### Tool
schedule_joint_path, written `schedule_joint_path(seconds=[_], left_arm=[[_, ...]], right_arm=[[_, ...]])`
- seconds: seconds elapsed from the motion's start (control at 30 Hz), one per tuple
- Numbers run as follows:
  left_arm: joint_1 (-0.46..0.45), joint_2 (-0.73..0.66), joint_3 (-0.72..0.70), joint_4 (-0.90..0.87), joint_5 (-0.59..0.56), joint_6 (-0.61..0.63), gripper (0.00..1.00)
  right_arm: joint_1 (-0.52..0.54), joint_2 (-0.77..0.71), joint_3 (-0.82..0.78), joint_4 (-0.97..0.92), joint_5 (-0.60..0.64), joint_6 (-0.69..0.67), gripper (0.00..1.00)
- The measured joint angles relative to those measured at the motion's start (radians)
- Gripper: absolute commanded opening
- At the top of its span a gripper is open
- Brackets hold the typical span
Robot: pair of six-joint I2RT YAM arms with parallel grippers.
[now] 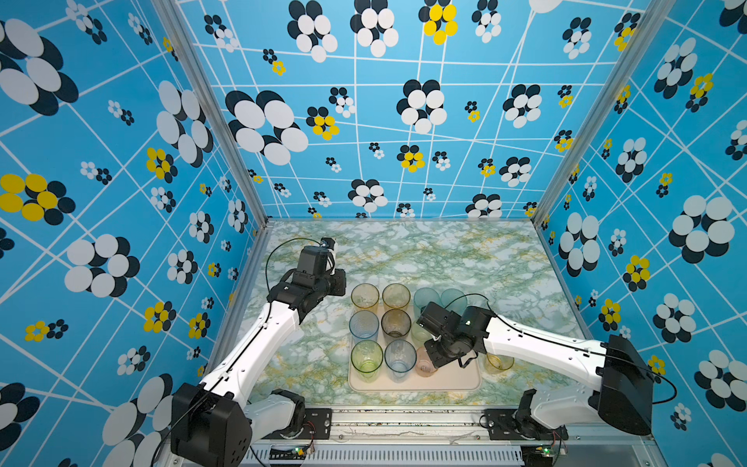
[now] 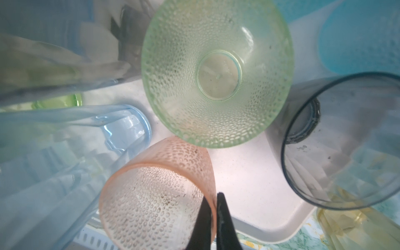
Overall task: Place the glasses into the tray
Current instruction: Place the glass on the tray.
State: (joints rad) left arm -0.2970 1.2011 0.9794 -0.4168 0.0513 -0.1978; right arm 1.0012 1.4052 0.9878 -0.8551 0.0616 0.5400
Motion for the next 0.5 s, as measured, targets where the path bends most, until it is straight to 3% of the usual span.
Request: schedule_joint_path(seconds=[0.5], left_arm=[[0.0,0.0,0.0,-0.003,0.0,0.0,0.17]], right_arm=[[0.0,0.019,-0.006,0.01,-0.001,0.0,0.0]])
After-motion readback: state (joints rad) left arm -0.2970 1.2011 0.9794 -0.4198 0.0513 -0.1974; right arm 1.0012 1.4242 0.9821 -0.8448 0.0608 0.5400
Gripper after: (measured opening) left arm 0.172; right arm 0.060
